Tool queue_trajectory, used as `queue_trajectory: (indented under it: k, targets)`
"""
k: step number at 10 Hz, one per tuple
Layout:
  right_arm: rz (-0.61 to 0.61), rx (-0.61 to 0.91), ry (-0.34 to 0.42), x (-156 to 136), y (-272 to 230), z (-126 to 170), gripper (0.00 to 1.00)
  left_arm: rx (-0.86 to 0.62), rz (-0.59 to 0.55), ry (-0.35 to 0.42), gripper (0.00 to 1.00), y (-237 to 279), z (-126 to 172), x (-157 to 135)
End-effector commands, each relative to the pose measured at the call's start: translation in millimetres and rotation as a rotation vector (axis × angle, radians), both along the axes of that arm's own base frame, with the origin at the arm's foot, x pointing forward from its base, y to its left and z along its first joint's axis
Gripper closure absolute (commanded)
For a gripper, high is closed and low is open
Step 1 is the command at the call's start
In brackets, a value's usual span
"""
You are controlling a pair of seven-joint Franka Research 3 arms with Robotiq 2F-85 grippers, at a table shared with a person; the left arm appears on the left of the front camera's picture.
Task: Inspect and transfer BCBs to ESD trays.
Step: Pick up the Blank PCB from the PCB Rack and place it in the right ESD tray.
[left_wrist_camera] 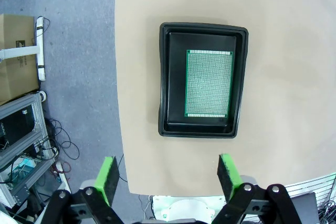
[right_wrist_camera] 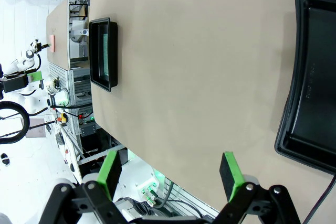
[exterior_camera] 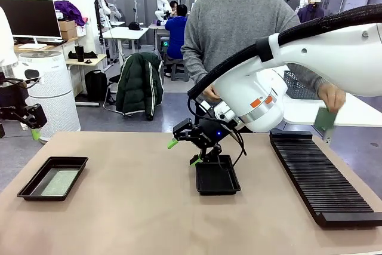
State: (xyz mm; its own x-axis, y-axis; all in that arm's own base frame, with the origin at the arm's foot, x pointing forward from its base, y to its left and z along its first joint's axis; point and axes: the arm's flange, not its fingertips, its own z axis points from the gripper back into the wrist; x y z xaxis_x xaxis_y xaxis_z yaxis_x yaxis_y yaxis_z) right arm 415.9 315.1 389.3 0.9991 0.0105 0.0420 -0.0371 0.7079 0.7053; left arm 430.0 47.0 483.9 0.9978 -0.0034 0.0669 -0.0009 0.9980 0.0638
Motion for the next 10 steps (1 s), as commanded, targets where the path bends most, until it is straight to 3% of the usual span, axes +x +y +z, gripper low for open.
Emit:
queue_trajectory:
  k: [1,10]
  targets:
    - [-0.01,-0.006,0.003,-0.6,0.5,-1.1,0.0,-0.016,0.004,-0.001,0.0,0.4,-0.4,-0.1]
    - [-0.01,-0.006,0.003,-0.6,0.5,-1.1,0.0,-0.016,0.004,-0.001,0.0,0.4,-0.4,-0.1]
